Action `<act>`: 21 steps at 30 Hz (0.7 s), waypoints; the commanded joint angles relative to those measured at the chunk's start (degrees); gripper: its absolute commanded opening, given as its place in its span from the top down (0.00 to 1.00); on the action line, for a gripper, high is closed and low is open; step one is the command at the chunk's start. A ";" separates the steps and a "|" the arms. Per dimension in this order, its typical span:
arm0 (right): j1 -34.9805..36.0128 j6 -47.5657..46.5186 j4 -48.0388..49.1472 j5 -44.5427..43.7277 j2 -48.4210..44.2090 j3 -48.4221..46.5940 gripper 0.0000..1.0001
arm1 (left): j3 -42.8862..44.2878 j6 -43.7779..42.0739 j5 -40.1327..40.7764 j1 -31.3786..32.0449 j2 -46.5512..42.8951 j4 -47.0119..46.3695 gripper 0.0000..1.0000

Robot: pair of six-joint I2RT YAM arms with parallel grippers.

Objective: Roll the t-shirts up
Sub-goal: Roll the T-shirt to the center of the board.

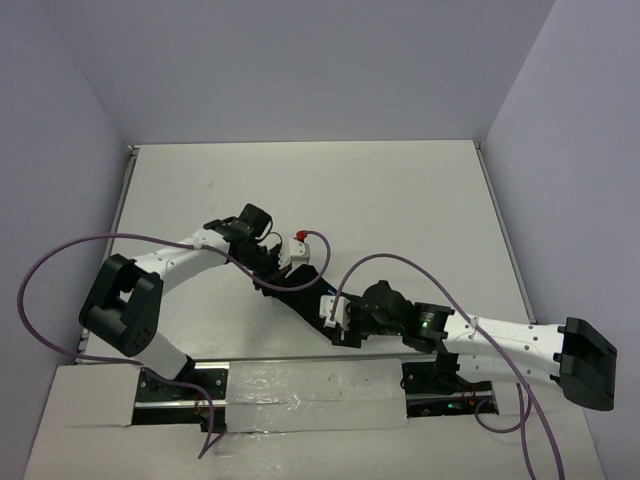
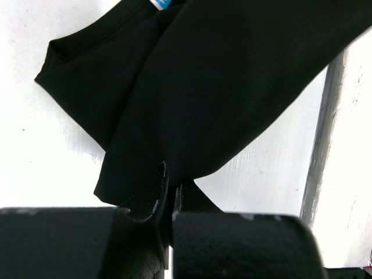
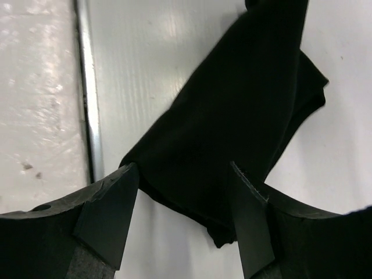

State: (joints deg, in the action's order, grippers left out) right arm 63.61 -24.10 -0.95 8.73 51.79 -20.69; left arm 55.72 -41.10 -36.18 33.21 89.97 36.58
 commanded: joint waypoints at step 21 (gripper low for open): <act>0.72 4.59 -2.66 -5.12 13.24 -9.99 0.30 | -0.62 0.14 -0.47 -0.25 -1.38 -2.39 1.00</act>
State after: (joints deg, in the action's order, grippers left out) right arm 63.79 -19.97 -5.54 7.88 63.68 -29.36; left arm 55.07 -41.10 -35.86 33.21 89.97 35.79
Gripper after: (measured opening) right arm 0.706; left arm 0.037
